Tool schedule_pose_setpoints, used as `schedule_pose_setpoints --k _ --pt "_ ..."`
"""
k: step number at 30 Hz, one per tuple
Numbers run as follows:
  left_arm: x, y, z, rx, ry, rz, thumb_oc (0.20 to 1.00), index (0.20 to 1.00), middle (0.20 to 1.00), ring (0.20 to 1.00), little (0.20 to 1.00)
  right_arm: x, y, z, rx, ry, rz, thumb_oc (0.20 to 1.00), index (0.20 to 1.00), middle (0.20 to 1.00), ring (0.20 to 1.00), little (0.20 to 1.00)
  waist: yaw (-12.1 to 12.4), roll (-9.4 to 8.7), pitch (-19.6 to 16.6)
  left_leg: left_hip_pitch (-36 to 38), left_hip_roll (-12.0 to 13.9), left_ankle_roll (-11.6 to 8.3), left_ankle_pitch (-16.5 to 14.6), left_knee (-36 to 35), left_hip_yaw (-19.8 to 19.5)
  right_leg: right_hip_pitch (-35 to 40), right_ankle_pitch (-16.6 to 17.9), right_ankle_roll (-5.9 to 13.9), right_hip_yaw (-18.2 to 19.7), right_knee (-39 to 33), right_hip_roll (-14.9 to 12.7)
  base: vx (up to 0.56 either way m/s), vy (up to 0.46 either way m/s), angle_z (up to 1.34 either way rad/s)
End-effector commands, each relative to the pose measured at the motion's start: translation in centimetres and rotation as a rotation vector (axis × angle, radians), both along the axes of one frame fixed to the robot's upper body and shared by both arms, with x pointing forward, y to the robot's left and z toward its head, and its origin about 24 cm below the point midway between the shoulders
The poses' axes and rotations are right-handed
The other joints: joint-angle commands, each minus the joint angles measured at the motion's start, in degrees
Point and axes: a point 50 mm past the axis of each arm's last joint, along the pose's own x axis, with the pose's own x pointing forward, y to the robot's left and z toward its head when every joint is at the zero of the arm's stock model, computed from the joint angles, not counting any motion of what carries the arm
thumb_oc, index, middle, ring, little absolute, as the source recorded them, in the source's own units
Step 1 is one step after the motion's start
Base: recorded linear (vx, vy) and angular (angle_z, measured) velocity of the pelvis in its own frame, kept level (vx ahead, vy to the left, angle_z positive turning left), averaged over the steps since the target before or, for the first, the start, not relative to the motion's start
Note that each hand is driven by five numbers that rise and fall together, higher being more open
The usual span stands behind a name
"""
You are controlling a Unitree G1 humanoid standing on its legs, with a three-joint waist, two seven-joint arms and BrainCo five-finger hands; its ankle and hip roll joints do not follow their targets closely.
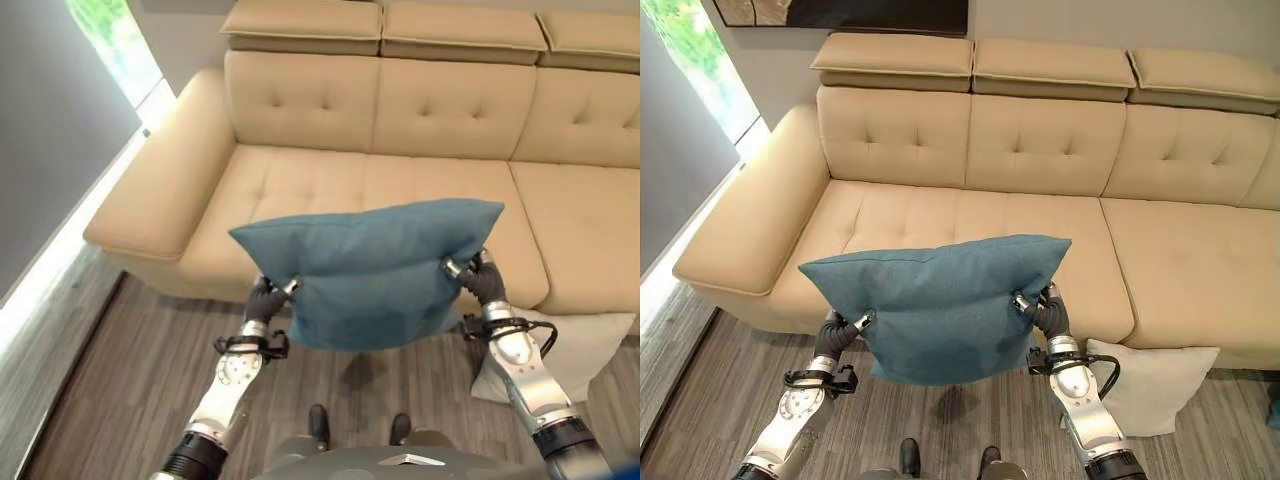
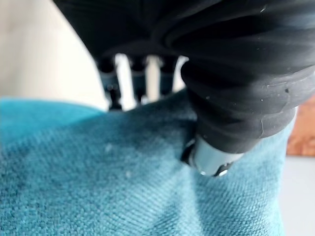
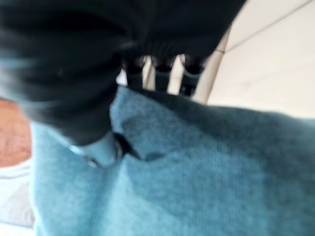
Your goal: Pick up all the scattered cushions and arrange them neatly on the sofa.
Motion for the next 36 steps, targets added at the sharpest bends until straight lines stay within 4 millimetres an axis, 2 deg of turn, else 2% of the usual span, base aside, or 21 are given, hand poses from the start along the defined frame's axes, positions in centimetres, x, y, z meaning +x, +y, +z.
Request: schedule_pose_setpoints --k 1,2,3,4,5,6,8,9,10,11,16,17,19,22,23,24,27,29,31,35,36 --pt "1.7 0.5 5.0 0.023 -0.255 -0.022 0.200 0.200 0.200 0.200 0.200 1.8 1.2 4.1 0.009 -0.211 0.060 0.200 0.200 0.200 0.200 0.200 1.6 -0.87 0.1 -0.3 -0.9 -0.42 -5.0 2.7 -2.7 2.2 4.4 4.40 5.5 6.4 -0.4 0.02 0.196 -0.47" --pt "1.8 0.5 5.3 0.026 -0.266 -0.025 0.200 0.200 0.200 0.200 0.200 2.0 1.4 4.4 0.006 -0.222 0.067 0.200 0.200 0.200 0.200 0.200 1.5 -0.49 0.7 -0.1 -0.9 0.29 -4.9 2.4 -2.9 -0.1 5.7 4.60 6.7 10.7 -0.4 0.01 0.140 -0.45" --pt "1.8 0.5 5.3 0.026 -0.267 -0.025 0.200 0.200 0.200 0.200 0.200 2.0 1.4 4.4 0.006 -0.223 0.067 0.200 0.200 0.200 0.200 0.200 1.6 -0.45 0.4 -0.4 -0.9 0.28 -4.7 2.4 -2.8 -0.5 6.0 4.56 6.8 10.6 -0.3 0.02 0.155 -0.36" --pt "2.1 0.5 5.5 0.039 -0.275 -0.028 0.200 0.200 0.200 0.200 0.200 2.2 1.9 4.7 0.012 -0.242 0.081 0.200 0.200 0.200 0.200 0.200 1.2 0.27 1.3 0.3 -0.7 0.75 -5.1 2.1 -3.3 -3.7 5.1 4.25 8.1 14.1 0.7 0.07 0.118 -0.10" --pt "2.2 0.3 5.4 0.039 -0.273 -0.028 0.200 0.200 0.200 0.200 0.200 2.2 1.9 4.7 0.008 -0.242 0.083 0.200 0.200 0.200 0.200 0.200 0.8 0.32 1.4 0.9 -1.0 0.80 -5.3 1.9 -3.8 -5.0 4.2 3.67 8.8 13.4 1.9 0.21 0.130 -0.09" --pt "2.3 0.1 5.5 0.030 -0.280 -0.035 0.200 0.200 0.200 0.200 0.200 2.2 1.7 4.8 -0.005 -0.241 0.085 0.200 0.200 0.200 0.200 0.200 -0.2 0.15 1.6 1.9 -1.9 0.68 -5.6 1.4 -5.0 -6.0 2.9 3.07 11.1 8.3 4.7 0.24 0.044 -0.01" --pt "2.3 -0.1 5.5 0.024 -0.283 -0.041 0.200 0.200 0.200 0.200 0.200 2.1 1.5 4.8 -0.008 -0.240 0.080 0.200 0.200 0.200 0.200 0.200 -1.3 -0.36 1.7 2.9 -2.9 0.66 -5.9 0.9 -6.6 -7.8 4.0 3.32 14.3 3.3 7.7 0.21 -0.003 0.10" --pt "2.3 -0.1 5.5 0.024 -0.283 -0.041 0.200 0.200 0.200 0.200 0.200 2.1 1.5 4.8 -0.008 -0.240 0.080 0.200 0.200 0.200 0.200 0.200 -1.3 -0.33 1.8 3.0 -2.9 0.66 -5.9 0.9 -6.6 -7.7 4.0 3.32 14.3 3.2 7.7 0.15 -0.028 0.37" --pt "2.4 -0.3 5.5 0.022 -0.283 -0.046 0.200 0.200 0.200 0.200 0.200 2.1 1.4 4.7 -0.006 -0.236 0.077 0.200 0.200 0.200 0.200 0.200 -1.8 -0.70 1.8 3.3 -3.4 0.60 -6.1 0.7 -7.7 -8.0 4.6 3.45 15.7 1.5 8.8 0.19 -0.066 0.54" --pt "2.5 -0.6 5.5 0.025 -0.288 -0.071 0.200 0.200 0.200 0.200 0.200 1.9 1.1 4.6 -0.011 -0.233 0.074 0.200 0.200 0.200 0.200 0.200 -2.2 -1.36 1.5 3.7 -4.1 0.40 -6.5 0.6 -9.3 -6.3 5.3 3.28 17.1 -1.7 8.9 0.19 -0.066 0.55" --pt "2.4 -1.3 5.5 -0.004 -0.284 -0.091 0.200 0.200 0.200 0.200 0.200 1.2 0.2 4.3 -0.012 -0.223 0.044 0.200 0.200 0.200 0.200 0.200 -3.1 -1.68 0.9 4.3 -3.6 -1.42 -8.9 3.4 -11.3 -3.9 5.1 1.68 17.1 -2.3 9.0 0.22 -0.119 0.68" --pt "2.5 -1.6 5.5 -0.006 -0.285 -0.104 0.200 0.200 0.200 0.200 0.200 0.9 -0.2 4.2 -0.015 -0.221 0.030 0.200 0.200 0.200 0.200 0.200 -3.5 -1.92 0.9 4.0 -3.3 -2.40 -9.9 5.8 -10.8 -2.9 4.7 1.26 16.3 -2.6 8.6 0.13 -0.100 0.73" --pt "2.7 -2.0 5.7 -0.023 -0.292 -0.123 0.200 0.200 0.200 0.200 0.200 0.8 -0.8 4.3 -0.026 -0.220 0.017 0.200 0.200 0.200 0.200 0.200 -4.0 -2.54 1.5 0.1 -2.0 -4.17 -9.0 15.7 -8.2 -0.2 4.0 0.32 13.7 -3.5 7.3 0.17 -0.119 0.53" --pt "2.7 -2.0 5.6 -0.023 -0.285 -0.126 0.200 0.200 0.200 0.200 0.200 0.7 -1.2 4.3 -0.025 -0.213 0.006 0.200 0.200 0.200 0.200 0.200 -3.9 -2.99 1.7 -3.0 -1.0 -3.94 -8.7 20.1 -6.4 1.8 3.4 -0.22 12.7 -4.4 6.6 0.13 -0.055 0.67" --pt "2.6 -2.0 5.5 -0.018 -0.279 -0.129 0.200 0.200 0.200 0.200 0.200 0.6 -1.3 4.2 -0.025 -0.207 0.003 0.200 0.200 0.200 0.200 0.200 -3.6 -3.30 1.6 -4.2 -0.8 -3.43 -9.2 19.6 -5.5 2.6 2.9 -0.27 12.2 -4.8 6.3 0.25 -0.046 0.19" --pt "2.6 -1.9 5.2 -0.011 -0.263 -0.130 0.200 0.200 0.200 0.200 0.200 0.6 -1.5 4.2 -0.029 -0.205 -0.004 0.200 0.200 0.200 0.200 0.200 -3.0 -3.65 1.2 -5.8 -0.6 -2.80 -9.4 16.1 -4.8 3.8 2.0 -0.15 11.7 -5.2 6.1 0.26 -0.028 0.14" --pt "2.6 -1.7 5.4 0.000 -0.262 -0.123 0.200 0.200 0.200 0.200 0.200 0.6 -1.6 4.1 -0.024 -0.201 -0.019 0.200 0.200 0.200 0.200 0.200 -2.0 -3.44 1.0 -9.1 -0.9 -3.35 -4.9 11.6 -5.2 6.1 0.2 -0.44 12.0 -5.5 6.7 0.23 0.025 0.23" --pt "2.5 -1.6 5.5 -0.003 -0.267 -0.111 0.200 0.200 0.200 0.200 0.200 0.7 -1.4 4.1 -0.019 -0.199 -0.022 0.200 0.200 0.200 0.200 0.200 -1.2 -3.23 1.1 -11.4 -1.1 -3.96 -3.4 11.9 -6.1 7.1 -0.9 -0.64 13.0 -4.9 6.7 0.23 0.135 0.08" --pt "2.0 -1.6 5.1 -0.010 -0.253 -0.116 0.200 0.200 0.200 0.200 0.200 0.7 -0.9 4.1 -0.017 -0.202 -0.003 0.200 0.200 0.200 0.200 0.200 -0.8 -2.34 0.2 -8.5 -1.5 -3.19 -3.6 8.8 -7.2 7.8 -2.1 0.12 13.4 -3.0 6.1 0.33 0.234 -0.35" --pt "1.7 -0.9 5.2 0.016 -0.251 -0.112 0.200 0.200 0.200 0.200 0.200 0.9 0.0 4.2 -0.016 -0.209 0.027 0.200 0.200 0.200 0.200 0.200 -0.6 -1.85 0.2 -3.9 -2.5 -1.35 -4.2 5.8 -6.4 5.4 -0.8 1.79 14.7 4.3 4.5 0.18 0.177 -0.60" --pt "1.7 -0.7 5.3 0.026 -0.256 -0.108 0.200 0.200 0.200 0.200 0.200 1.1 0.3 4.3 -0.015 -0.215 0.038 0.200 0.200 0.200 0.200 0.200 -0.7 -1.69 0.4 -3.0 -2.5 -0.79 -4.4 5.2 -6.1 4.0 0.3 2.18 15.2 7.4 4.1 0.15 0.181 -0.23"
